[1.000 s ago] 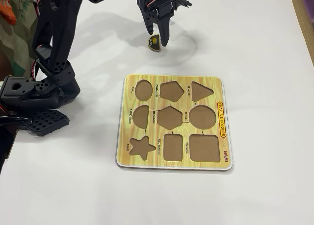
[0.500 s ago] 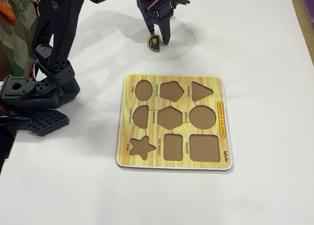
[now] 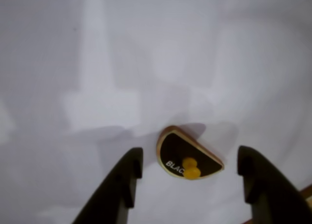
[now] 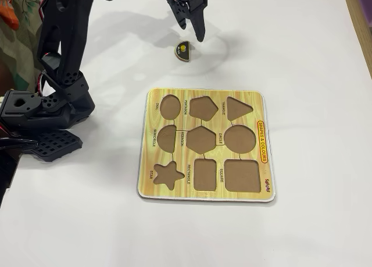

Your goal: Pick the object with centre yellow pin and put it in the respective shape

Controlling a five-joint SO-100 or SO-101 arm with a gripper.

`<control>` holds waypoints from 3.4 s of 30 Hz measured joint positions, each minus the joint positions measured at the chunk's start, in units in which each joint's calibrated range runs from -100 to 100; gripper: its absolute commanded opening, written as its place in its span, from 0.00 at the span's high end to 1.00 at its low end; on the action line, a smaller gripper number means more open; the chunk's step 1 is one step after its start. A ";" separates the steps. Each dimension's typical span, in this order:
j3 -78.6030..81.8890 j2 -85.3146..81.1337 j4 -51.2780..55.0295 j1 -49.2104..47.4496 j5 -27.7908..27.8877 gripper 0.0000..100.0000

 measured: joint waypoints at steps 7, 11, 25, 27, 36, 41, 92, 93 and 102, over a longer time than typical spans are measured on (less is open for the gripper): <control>3.24 -0.34 0.00 0.19 0.00 0.78; 4.86 -0.34 0.00 0.37 0.00 0.78; 7.01 -0.34 0.09 1.03 0.00 0.78; 7.01 -0.34 0.09 1.50 0.00 0.78; 7.01 -0.34 0.09 2.99 0.00 0.88; 7.01 -0.34 0.09 2.99 0.00 0.90; 11.33 -5.07 0.09 6.17 0.31 0.99; 12.14 -6.27 0.09 7.02 0.31 0.99; 22.12 -17.18 0.09 16.00 5.98 0.99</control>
